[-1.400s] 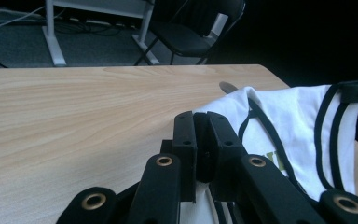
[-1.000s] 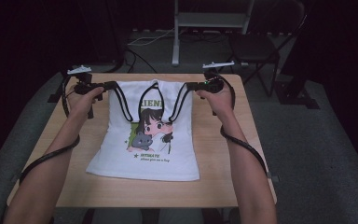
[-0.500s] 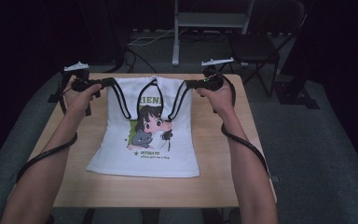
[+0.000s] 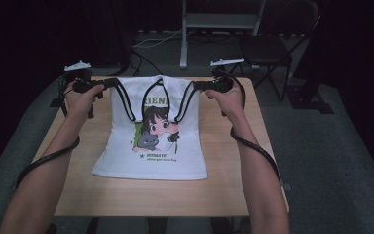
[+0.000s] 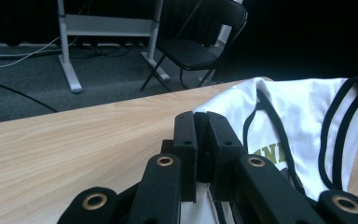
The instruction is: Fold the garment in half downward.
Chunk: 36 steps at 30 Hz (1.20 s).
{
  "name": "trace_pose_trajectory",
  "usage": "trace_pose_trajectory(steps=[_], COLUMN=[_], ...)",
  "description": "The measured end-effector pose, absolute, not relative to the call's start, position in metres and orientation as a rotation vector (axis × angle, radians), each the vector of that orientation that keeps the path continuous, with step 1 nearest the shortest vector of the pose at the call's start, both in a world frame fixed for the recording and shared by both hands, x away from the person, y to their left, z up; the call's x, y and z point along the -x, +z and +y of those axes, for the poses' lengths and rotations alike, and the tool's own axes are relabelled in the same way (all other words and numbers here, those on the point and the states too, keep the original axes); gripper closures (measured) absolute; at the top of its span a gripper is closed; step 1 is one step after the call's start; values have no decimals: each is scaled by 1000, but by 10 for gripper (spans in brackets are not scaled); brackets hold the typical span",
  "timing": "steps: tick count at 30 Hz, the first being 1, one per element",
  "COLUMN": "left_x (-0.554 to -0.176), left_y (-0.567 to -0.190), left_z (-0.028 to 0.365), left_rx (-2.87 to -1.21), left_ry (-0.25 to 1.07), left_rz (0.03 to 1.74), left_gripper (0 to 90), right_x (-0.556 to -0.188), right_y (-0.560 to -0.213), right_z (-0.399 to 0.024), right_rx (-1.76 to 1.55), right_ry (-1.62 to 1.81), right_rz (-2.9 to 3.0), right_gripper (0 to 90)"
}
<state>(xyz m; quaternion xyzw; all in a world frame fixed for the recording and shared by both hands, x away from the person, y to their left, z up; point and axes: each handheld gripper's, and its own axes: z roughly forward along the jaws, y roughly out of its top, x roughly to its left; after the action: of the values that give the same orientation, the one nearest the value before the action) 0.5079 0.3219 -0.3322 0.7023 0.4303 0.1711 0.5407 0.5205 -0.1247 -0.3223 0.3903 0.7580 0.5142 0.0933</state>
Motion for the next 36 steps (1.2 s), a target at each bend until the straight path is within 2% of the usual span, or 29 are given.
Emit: trace_pose_trajectory(steps=[36], left_x=[-483], left_y=[-350], left_z=[324], left_rx=[-1710], left_ry=[434], left_rz=[993], left_gripper=[832], right_x=[-494], right_y=[-347], right_z=[-132], right_rx=[-1115], right_ry=[1546], right_rz=[2319], right_gripper=[819])
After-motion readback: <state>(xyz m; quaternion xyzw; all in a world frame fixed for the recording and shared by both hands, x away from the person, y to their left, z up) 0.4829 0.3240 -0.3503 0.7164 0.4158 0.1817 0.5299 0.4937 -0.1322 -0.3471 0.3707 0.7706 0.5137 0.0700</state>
